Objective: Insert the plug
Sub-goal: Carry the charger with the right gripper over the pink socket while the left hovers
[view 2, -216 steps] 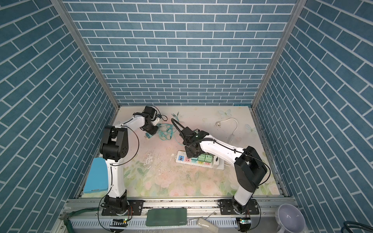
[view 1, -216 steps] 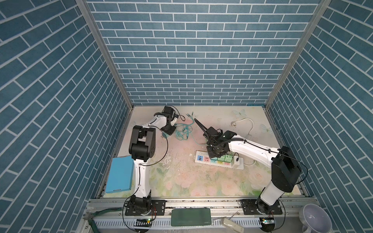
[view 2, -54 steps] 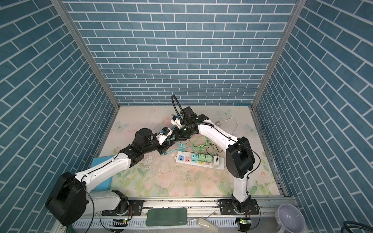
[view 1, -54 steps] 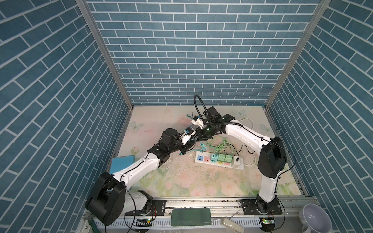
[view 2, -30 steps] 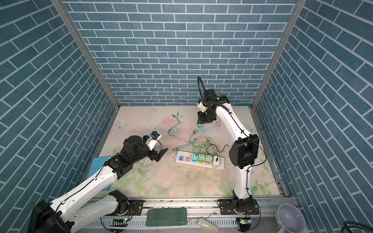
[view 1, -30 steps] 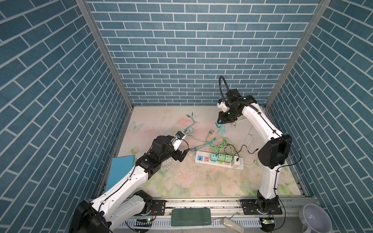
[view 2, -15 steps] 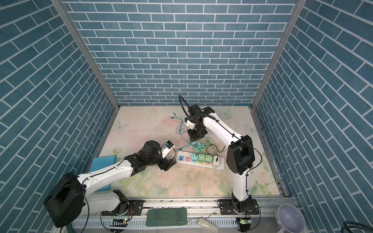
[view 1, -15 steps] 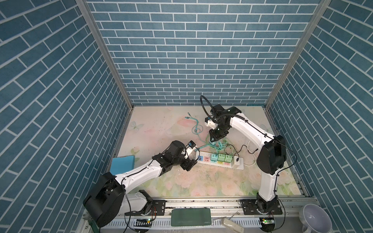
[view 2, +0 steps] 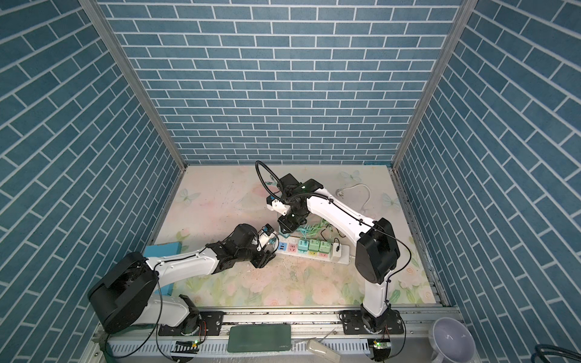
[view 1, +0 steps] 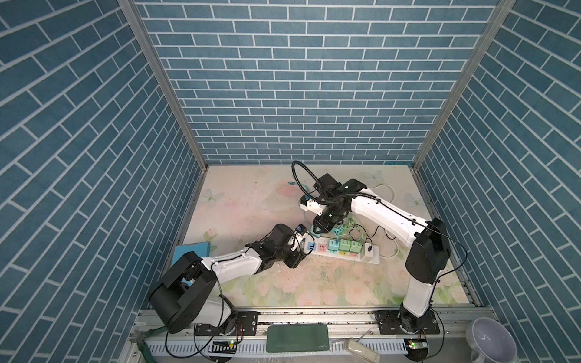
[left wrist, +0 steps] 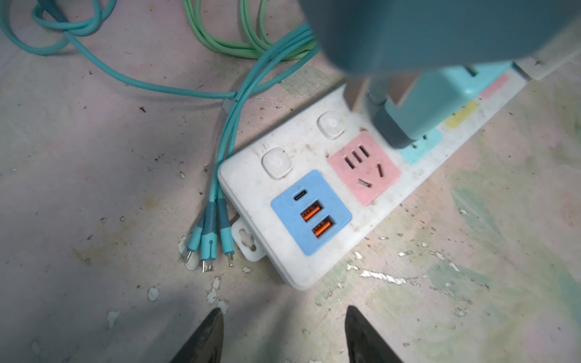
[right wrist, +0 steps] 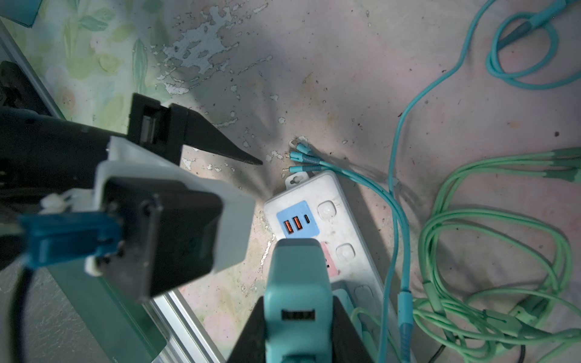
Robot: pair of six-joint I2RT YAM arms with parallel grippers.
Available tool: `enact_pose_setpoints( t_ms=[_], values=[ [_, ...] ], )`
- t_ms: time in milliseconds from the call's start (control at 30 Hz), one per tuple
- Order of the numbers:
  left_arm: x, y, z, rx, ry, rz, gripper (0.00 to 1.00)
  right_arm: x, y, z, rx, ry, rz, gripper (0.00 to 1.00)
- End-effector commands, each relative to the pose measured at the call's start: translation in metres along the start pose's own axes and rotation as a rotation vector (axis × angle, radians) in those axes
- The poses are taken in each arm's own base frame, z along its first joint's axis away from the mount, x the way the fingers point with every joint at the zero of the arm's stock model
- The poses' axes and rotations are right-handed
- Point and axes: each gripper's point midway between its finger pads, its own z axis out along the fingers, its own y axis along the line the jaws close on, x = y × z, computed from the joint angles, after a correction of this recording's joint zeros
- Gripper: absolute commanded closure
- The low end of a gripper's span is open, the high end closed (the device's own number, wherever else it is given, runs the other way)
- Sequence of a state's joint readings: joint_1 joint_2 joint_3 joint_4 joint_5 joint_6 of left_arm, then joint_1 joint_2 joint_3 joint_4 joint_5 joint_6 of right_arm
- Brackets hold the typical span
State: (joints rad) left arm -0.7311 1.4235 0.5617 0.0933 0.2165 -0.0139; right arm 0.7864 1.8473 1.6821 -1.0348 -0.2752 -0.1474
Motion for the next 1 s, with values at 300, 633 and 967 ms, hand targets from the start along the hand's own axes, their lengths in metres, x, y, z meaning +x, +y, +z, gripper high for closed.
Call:
enact_pose_setpoints(
  t_ms=[300,633,967],
  values=[
    [-0.019,0.01,0.023,-0.062,-0.024,-0.006,0.39,0.038,0.01,0.012,-0.018,0.052,-0.027,1.0],
    [-0.013,0.007,0.028,-0.049,-0.006,-0.007,0.39,0.039,-0.005,0.024,0.071,0.04,-0.031,1.0],
    [-0.016,0.014,0.01,-0.107,-0.04,-0.012,0.38,0.046,-0.015,0.043,0.108,0.085,-0.009,1.0]
  ],
)
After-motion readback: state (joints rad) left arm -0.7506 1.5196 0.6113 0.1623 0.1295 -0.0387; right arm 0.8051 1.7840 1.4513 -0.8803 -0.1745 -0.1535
